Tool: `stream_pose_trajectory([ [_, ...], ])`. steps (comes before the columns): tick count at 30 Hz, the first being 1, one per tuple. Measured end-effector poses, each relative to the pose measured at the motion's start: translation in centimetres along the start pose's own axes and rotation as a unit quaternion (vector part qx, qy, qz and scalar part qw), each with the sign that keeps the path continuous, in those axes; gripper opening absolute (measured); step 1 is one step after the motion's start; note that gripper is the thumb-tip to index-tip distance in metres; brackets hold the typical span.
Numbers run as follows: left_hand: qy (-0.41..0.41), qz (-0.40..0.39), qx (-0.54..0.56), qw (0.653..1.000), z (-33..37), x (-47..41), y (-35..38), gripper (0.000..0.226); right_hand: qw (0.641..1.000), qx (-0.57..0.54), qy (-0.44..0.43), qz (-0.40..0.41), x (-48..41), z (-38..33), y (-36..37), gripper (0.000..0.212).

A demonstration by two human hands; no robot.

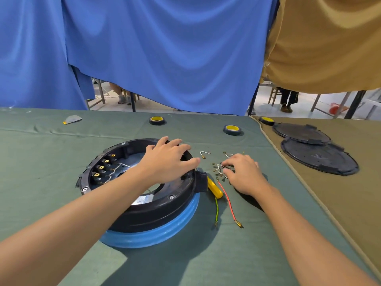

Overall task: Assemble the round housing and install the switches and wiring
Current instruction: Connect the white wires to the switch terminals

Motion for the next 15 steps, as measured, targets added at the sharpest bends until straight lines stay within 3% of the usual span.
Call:
stream_pose_trajectory([
  [8,0.003,0.002,0.0,1.0,0.0,-0.1,0.0,0.061,0.996,-0.035,-0.002,0.076,0.3,-0.6,-1.1,0.016],
  [15,0.002,0.013,-0.026,1.0,-1.0,-0.2,-0.4,0.061,0.962,-0.091,-0.06,0.25,2.2,-1.7,-5.2,0.011],
])
Point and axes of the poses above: each hand's wrist, its own x-axis away from the middle knuckle, its own y-axis out of the palm, z = x × y, the point moved 10 cm from there along -x, towards the middle knuckle, and after that the axes turned 2 degrees about -z, right-handed, at the moved point
